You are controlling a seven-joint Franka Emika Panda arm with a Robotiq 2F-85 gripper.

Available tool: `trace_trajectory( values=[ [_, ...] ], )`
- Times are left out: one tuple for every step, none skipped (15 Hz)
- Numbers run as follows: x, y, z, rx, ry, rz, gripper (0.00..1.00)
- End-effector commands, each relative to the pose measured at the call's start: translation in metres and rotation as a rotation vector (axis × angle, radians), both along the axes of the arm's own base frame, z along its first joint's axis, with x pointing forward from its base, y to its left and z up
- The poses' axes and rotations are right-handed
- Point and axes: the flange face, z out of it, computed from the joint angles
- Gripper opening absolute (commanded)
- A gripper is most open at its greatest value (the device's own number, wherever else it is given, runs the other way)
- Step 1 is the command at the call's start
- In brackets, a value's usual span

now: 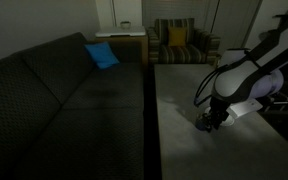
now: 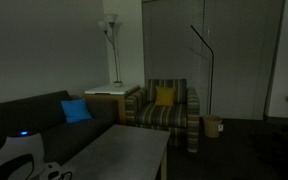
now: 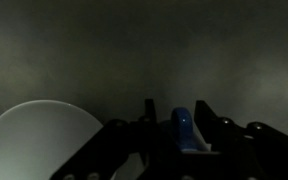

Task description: Lift the blue cup and position it on the plate

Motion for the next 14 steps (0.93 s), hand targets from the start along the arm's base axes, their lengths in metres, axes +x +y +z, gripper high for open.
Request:
trace_trajectory(
  values=[
    [-0.0012,-0.0006,-0.0010,-0.002,-0.011,0.023,0.47],
    [-0.0002,0.0007,0.0000,-0.003,-0.015,0.029,0.48],
    [0.0003,0.0017,0.0005,-0.005,-0.013,0.034,0.48],
    [0.0010,0.0032,0.0013,-0.003,-0.016,0.040,0.48],
    [0.0012,0.0040,0.0017,-0.002,-0.016,0.045,0.48],
    [0.0014,0.0050,0.0021,-0.004,-0.016,0.050,0.48],
    [0.0019,0.0056,0.0027,-0.006,-0.017,0.055,0.44],
    [0.0024,0.0062,0.0033,-0.006,-0.017,0.060,0.38],
    [0.0029,0.0063,0.0037,-0.006,-0.018,0.063,0.31],
    [0.0034,0.0065,0.0042,-0.007,-0.018,0.069,0.31],
    [0.0037,0.0066,0.0046,-0.009,-0.019,0.073,0.25],
    [0.0039,0.0067,0.0048,-0.009,-0.019,0.076,0.24],
    [0.0040,0.0067,0.0049,-0.010,-0.020,0.079,0.23],
    [0.0042,0.0065,0.0051,-0.011,-0.020,0.080,0.15]
  ],
)
